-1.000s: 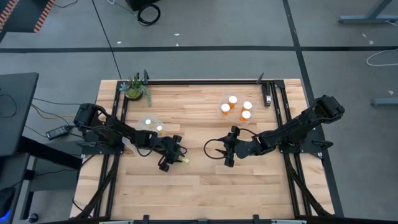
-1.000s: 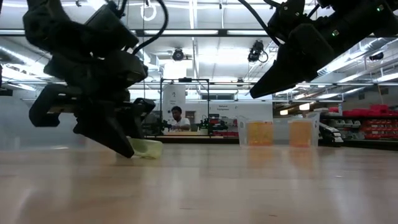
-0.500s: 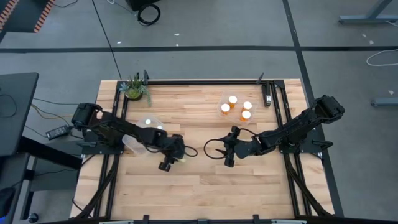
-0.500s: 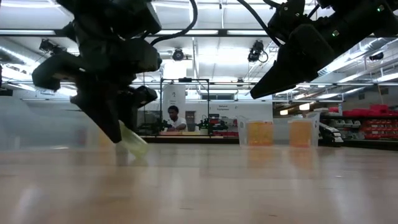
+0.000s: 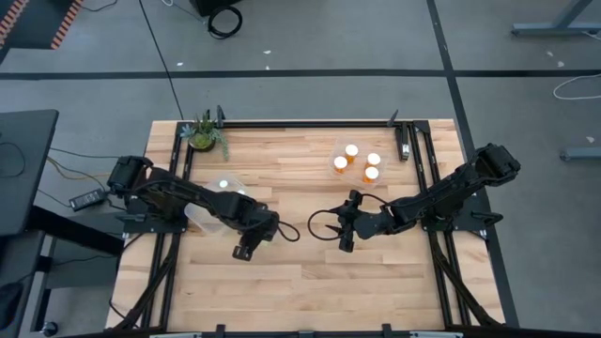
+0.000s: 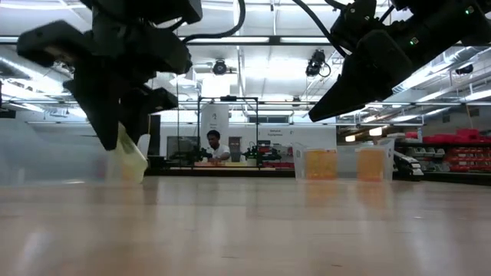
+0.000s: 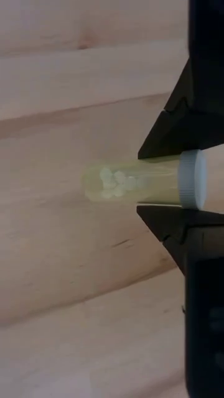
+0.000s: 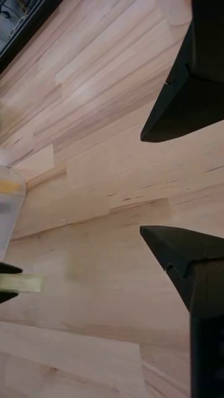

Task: Pick and place medicine bottles into bin by pill shape (circle, oval)
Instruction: Put the small yellow pill bottle into the left transparent bin

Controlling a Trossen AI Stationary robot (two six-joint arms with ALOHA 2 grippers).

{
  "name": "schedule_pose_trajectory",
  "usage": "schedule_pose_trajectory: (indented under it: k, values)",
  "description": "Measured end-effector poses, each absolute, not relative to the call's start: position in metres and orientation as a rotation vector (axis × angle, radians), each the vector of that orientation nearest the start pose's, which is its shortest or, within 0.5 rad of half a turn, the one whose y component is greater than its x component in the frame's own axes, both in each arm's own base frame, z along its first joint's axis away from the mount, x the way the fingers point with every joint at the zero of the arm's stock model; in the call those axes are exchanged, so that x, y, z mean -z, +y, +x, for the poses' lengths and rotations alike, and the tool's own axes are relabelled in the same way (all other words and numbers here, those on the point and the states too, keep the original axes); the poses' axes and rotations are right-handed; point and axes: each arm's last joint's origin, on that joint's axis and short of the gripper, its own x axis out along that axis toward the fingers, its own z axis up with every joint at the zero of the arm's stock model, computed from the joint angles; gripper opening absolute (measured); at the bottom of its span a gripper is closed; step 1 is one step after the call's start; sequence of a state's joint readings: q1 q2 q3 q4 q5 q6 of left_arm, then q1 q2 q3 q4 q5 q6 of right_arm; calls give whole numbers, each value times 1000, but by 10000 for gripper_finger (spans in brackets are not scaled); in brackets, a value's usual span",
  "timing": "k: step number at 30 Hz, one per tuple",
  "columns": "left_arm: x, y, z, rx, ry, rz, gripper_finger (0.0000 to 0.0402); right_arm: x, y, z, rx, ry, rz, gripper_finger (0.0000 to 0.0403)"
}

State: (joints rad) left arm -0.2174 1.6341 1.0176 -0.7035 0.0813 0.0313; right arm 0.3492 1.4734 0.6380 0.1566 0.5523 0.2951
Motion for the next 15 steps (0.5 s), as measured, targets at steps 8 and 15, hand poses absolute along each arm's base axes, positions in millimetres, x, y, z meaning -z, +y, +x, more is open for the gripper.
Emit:
schedule_pose_trajectory:
  k: [8, 15]
  values:
    - [-205, -67, 284, 217, 1454, 68, 120, -167, 80, 264, 282, 575, -12, 239]
    - [-220, -65, 277, 164, 1572, 37, 136, -167, 80, 264, 280, 576, -18, 239]
